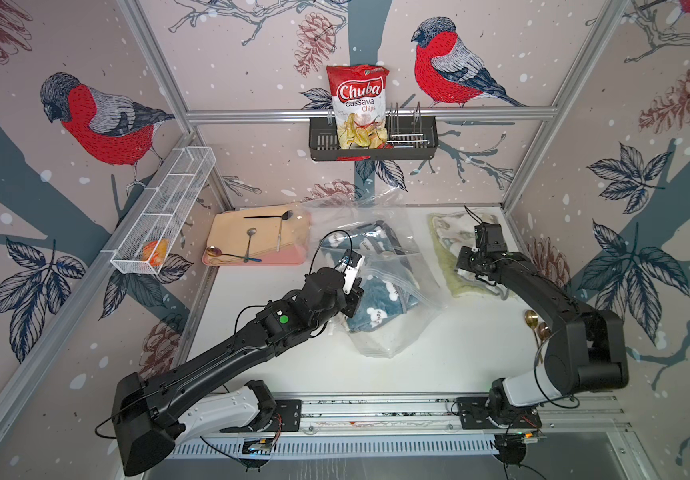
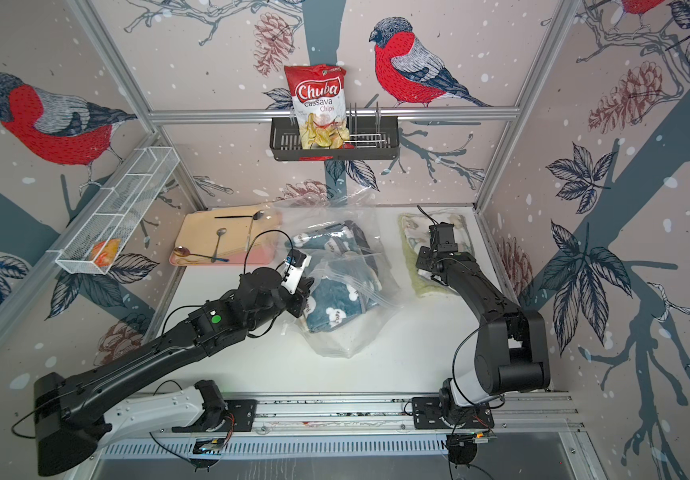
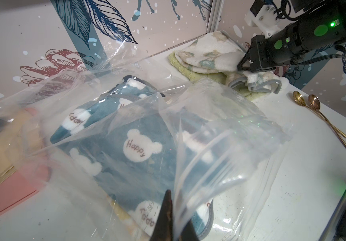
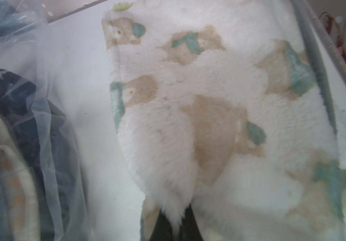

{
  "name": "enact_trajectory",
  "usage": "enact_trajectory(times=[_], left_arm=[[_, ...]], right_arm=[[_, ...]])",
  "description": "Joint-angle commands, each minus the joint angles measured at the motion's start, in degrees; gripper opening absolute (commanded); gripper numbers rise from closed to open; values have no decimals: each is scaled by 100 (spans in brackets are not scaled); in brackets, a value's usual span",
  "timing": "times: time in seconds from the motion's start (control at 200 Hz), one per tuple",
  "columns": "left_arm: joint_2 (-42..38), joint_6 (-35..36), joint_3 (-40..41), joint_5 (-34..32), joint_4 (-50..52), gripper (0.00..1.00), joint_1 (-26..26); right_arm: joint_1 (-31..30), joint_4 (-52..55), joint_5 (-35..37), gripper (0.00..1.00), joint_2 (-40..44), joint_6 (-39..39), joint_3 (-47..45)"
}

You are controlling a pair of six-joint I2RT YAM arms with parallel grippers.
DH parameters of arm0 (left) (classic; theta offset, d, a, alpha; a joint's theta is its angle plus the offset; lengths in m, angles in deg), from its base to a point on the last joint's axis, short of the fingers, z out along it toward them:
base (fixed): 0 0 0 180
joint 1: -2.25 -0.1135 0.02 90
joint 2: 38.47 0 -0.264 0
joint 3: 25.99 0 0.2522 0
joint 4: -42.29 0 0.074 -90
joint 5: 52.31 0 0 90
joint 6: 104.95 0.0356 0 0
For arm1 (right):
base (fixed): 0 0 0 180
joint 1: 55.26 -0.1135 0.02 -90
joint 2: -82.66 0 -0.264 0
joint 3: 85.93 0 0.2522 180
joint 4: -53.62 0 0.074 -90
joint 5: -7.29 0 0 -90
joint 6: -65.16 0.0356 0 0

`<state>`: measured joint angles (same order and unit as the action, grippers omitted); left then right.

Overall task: Take the blanket out of the vacuum bag
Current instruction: Place the blanket at the corner of the board.

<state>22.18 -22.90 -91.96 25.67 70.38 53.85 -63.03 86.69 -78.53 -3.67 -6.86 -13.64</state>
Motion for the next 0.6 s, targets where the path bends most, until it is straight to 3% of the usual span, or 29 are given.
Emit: enact_trajectory(times=[0.0,0.035,0.13,0.26,0.365,0.48,0.595], left_arm=[[-4,21,-9,22,-178,0,1],[-1,30,-11,40,-180,0,0],[0,26,-17,84,-166,0,0],[0,21,-26,111,-168,0,-5],[0,11,-22,120,-169,0,0],[8,8,-23,146,-181,0,-1],[44,8,-43,181,-161,0,-5]], right_arm=[[-15,-64,-254,39,-71,-24,-56],[-5,60,-147,57,-122,31,-12],[-62,124,46,75,-47,92,11],[94,62,-114,83,302,170,-88],[484,-158,-480,85,548,360,-209],[672,-408,-732,71,470,555,-87],[460,-323,-934,30,-159,531,385]])
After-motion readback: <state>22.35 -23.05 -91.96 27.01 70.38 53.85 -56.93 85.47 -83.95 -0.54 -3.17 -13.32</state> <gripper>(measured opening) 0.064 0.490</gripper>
